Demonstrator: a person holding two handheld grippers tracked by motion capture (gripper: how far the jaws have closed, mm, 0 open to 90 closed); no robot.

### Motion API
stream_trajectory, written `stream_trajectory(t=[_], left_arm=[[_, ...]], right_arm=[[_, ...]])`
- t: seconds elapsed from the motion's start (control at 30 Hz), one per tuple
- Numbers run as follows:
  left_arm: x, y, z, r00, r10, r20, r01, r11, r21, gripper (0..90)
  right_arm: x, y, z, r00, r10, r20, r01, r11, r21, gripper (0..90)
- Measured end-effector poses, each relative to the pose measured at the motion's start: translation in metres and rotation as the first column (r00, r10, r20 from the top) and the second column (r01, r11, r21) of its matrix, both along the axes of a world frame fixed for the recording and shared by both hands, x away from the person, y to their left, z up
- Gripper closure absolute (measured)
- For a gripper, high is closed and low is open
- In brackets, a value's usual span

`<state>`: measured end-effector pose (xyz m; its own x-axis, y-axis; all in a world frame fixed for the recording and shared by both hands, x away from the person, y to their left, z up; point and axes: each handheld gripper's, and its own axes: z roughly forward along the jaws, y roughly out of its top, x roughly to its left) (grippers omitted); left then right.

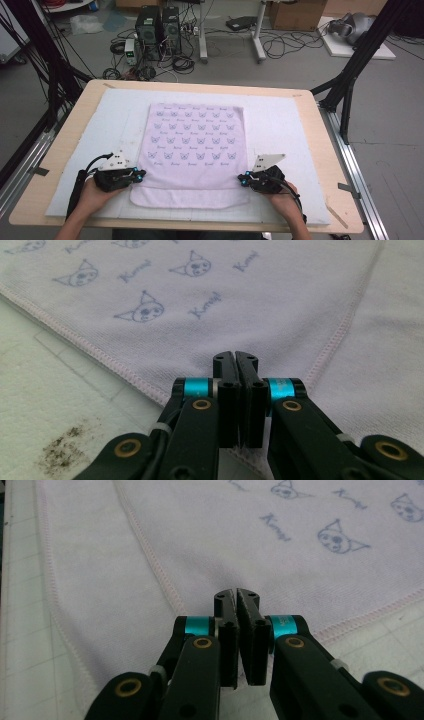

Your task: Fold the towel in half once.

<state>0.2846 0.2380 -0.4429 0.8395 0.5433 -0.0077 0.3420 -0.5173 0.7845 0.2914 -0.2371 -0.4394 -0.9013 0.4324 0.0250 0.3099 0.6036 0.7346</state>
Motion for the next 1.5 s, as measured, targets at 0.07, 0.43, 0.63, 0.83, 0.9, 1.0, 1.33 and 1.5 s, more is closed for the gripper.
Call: stream_trajectory(t=[0.07, 0.43, 0.63, 0.83, 0.9, 1.0, 1.33, 1.5], left_arm=[[0.0, 0.0, 0.001, 1.0, 0.003, 0.003, -0.003, 1.0, -0.004, 87.6], [-0.004, 0.006, 0.014, 0.9984, 0.034, 0.046, -0.031, 0.997, -0.07, 87.7], [-0.008, 0.008, 0.024, 0.9965, 0.056, 0.062, -0.05, 0.9954, -0.082, 87.7], [-0.024, 0.007, 0.033, 0.996, 0.048, 0.076, -0.041, 0.9959, -0.081, 87.8], [-0.031, 0.01, 0.035, 0.996, 0.047, 0.076, -0.041, 0.9956, -0.084, 87.8], [-0.043, 0.012, 0.035, 0.9972, 0.025, 0.07, -0.019, 0.996, -0.088, 85.3], [-0.043, -0.005, 0.005, 0.9986, -0.044, -0.03, 0.044, 0.999, 0.011, 70.4], [-0.044, -0.009, 0.001, 0.9981, -0.053, -0.03, 0.054, 0.9983, 0.023, 84.4]], right_arm=[[-0.001, -0.001, 0.001, 1.0, -0.002, 0.005, 0.002, 1.0, 0.004, 87.4], [-0.006, -0.007, 0.014, 0.9986, -0.015, 0.05, 0.012, 0.998, 0.06, 87.4], [-0.009, -0.01, 0.026, 0.9974, -0.013, 0.071, 0.006, 0.995, 0.098, 87.5], [-0.021, -0.009, 0.04, 0.9959, 0.014, 0.089, -0.022, 0.995, 0.092, 87.6], [-0.029, -0.011, 0.044, 0.9951, 0.022, 0.096, -0.031, 0.995, 0.091, 87.6], [-0.04, -0.015, 0.042, 0.9968, 0.048, 0.064, -0.053, 0.995, 0.081, 87.2], [-0.035, -0.002, 0.008, 0.996, 0.088, -0.016, -0.087, 0.996, 0.029, 66.1], [-0.03, 0.004, -0.004, 0.994, 0.102, -0.042, -0.101, 0.995, 0.015, 77.6]])
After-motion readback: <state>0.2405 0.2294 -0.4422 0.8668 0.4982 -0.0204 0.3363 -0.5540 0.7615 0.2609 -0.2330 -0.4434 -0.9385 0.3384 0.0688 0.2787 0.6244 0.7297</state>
